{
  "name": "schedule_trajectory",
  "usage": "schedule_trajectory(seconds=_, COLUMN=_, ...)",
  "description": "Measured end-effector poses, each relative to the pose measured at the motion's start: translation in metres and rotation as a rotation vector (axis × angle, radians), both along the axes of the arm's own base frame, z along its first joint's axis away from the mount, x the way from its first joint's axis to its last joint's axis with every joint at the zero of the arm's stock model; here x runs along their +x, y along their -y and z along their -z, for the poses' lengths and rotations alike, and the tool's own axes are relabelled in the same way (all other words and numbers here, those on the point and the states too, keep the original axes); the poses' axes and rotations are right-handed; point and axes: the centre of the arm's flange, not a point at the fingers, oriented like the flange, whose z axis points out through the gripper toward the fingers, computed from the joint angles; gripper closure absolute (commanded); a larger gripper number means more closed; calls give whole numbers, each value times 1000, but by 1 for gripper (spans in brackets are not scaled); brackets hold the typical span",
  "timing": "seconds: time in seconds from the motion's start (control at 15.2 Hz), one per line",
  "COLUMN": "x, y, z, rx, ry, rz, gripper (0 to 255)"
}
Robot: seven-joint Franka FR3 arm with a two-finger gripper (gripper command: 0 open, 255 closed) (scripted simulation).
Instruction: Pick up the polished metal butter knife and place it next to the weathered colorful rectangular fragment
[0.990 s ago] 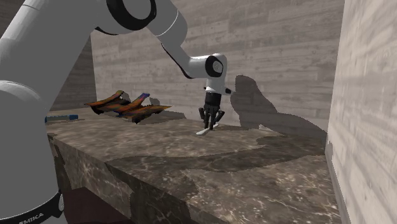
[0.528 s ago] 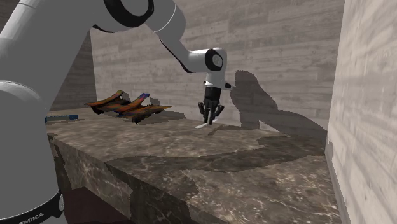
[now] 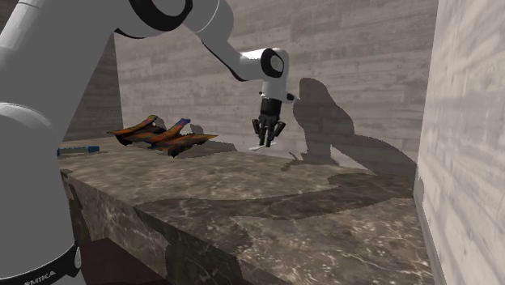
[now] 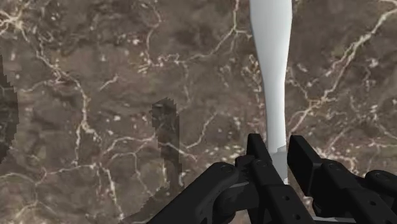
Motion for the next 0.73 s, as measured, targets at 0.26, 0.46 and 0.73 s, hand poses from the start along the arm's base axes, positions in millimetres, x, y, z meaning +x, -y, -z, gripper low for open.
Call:
schedule_trajectory(seconds=0.26, x=0, y=1, z=-22, rx=0, ry=0, rz=0, gripper=255)
schedule_trajectory(seconds=0.46, x=0, y=0, z=-36, rx=0, ry=0, rz=0, gripper=255)
schedule_trajectory(seconds=0.73, x=1, y=0, z=-58, rx=0, ry=0, rz=0, gripper=255)
